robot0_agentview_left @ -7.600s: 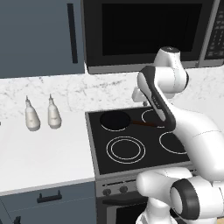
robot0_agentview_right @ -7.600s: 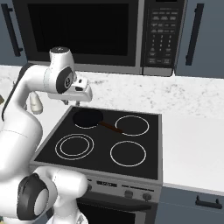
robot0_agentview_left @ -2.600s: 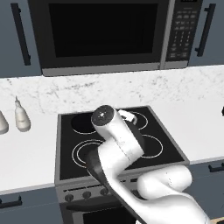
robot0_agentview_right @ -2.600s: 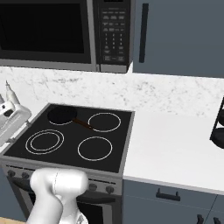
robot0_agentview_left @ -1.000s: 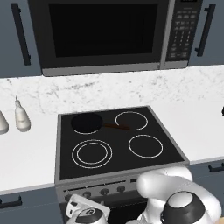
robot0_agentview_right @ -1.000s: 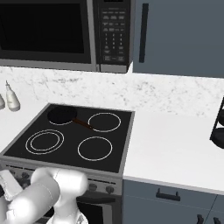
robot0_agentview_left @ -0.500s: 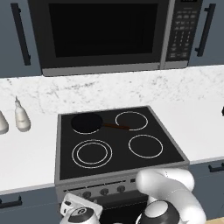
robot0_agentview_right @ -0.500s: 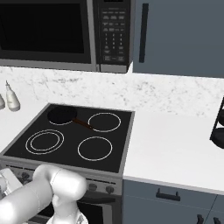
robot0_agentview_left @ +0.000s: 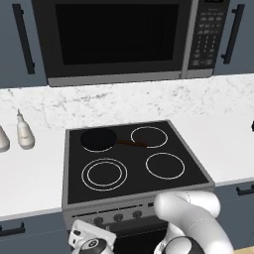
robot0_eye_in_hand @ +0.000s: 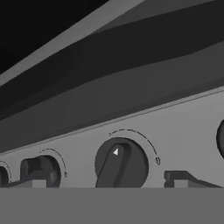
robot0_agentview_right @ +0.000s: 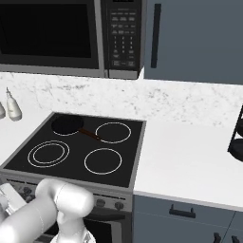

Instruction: Turn off the rear left burner of the stove.

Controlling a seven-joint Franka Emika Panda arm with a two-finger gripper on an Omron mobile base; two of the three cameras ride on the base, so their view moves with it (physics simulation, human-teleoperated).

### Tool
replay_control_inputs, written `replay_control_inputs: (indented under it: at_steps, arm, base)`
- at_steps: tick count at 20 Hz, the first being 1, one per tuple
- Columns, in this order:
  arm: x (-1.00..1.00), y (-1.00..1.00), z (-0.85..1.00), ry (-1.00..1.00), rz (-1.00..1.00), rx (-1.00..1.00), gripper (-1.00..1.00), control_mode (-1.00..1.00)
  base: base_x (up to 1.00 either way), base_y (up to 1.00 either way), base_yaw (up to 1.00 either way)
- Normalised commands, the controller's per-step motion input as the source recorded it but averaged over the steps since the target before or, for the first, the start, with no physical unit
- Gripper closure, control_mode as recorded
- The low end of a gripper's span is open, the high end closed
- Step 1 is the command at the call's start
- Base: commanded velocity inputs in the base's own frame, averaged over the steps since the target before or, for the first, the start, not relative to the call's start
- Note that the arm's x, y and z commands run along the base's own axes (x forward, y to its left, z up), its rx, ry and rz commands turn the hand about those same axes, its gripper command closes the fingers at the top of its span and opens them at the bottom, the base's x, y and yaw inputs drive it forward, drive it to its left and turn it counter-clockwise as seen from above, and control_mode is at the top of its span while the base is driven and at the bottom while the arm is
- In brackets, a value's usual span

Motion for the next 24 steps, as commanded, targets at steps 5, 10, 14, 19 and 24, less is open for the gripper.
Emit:
replay_control_inputs:
  at_steps: [5, 10, 14, 19, 24]
  arm:
    - [0.0, -0.05, -0.07, -0.13, 0.16, 0.0, -1.0, -1.0]
    - [-0.08, 0.0, -0.05, -0.04, 0.1, 0.0, -1.0, -1.0]
    - [-0.03, 0.01, 0.0, -0.08, 0.2, 0.0, -1.0, -1.0]
    - [0.07, 0.02, 0.0, -0.04, 0.11, 0.01, -1.0, -1.0]
    - [0.22, -0.01, 0.0, 0.0, 0.04, 0.02, -1.0, -1.0]
  base:
    - [0.0, 0.0, 0.0]
    - [0.0, 0.0, 0.0]
    - [0.0, 0.0, 0.0]
    - [0.0, 0.0, 0.0]
    - [0.0, 0.0, 0.0]
